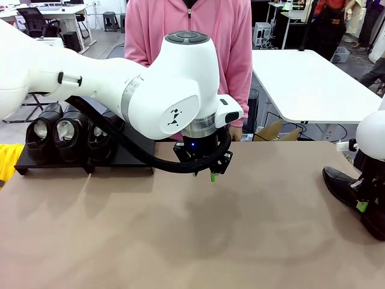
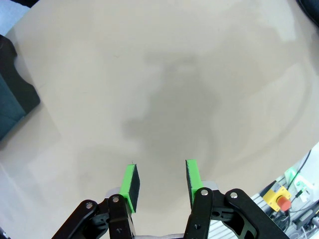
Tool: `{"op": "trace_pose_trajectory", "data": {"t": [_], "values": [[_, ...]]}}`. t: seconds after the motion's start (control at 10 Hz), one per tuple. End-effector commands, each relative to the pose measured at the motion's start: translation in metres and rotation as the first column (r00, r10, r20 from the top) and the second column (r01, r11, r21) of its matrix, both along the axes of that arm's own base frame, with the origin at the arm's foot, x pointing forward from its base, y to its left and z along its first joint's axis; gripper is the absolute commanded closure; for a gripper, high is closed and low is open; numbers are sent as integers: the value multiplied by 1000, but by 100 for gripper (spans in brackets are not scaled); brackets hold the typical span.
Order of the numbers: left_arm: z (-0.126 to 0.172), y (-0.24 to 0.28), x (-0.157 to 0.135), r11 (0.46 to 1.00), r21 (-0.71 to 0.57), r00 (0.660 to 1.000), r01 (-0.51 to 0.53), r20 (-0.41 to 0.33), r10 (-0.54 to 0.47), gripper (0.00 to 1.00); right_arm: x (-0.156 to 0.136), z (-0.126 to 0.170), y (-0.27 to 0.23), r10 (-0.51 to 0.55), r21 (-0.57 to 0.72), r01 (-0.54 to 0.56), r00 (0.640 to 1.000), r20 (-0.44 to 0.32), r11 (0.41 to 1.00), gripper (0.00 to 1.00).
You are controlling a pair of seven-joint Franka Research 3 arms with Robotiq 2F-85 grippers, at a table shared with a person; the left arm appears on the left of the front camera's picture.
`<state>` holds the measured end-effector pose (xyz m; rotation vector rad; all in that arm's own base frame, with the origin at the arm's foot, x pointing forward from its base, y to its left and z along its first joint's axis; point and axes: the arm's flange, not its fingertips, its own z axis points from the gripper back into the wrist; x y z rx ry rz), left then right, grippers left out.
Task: Organize the shoes by placing them on the stand.
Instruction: Pick up one Shoe and place it in the middle of the table.
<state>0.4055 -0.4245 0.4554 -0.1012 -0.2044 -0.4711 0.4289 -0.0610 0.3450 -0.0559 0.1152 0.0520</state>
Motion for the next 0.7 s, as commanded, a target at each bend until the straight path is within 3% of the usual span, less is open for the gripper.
{"op": "trace_pose_trajectory", "data": {"t": [0.0,0.1,0.3,0.4,0.6], "values": [[0,3,0,1000,12,1000,3,15,-3,49,-21,50,37,-183,-58,191,977,110,980,100],[0,3,0,1000,12,1000,3,15,-3,49,-36,69,64,-183,-67,197,968,171,978,100],[0,3,0,1000,12,1000,3,15,-3,49,-50,86,105,-218,-65,233,958,188,970,100],[0,3,0,1000,12,1000,3,15,-3,49,-56,84,133,-237,-66,256,948,211,965,100],[0,3,0,1000,12,1000,3,15,-3,49,-54,64,181,-202,-87,217,967,153,972,100]]}}
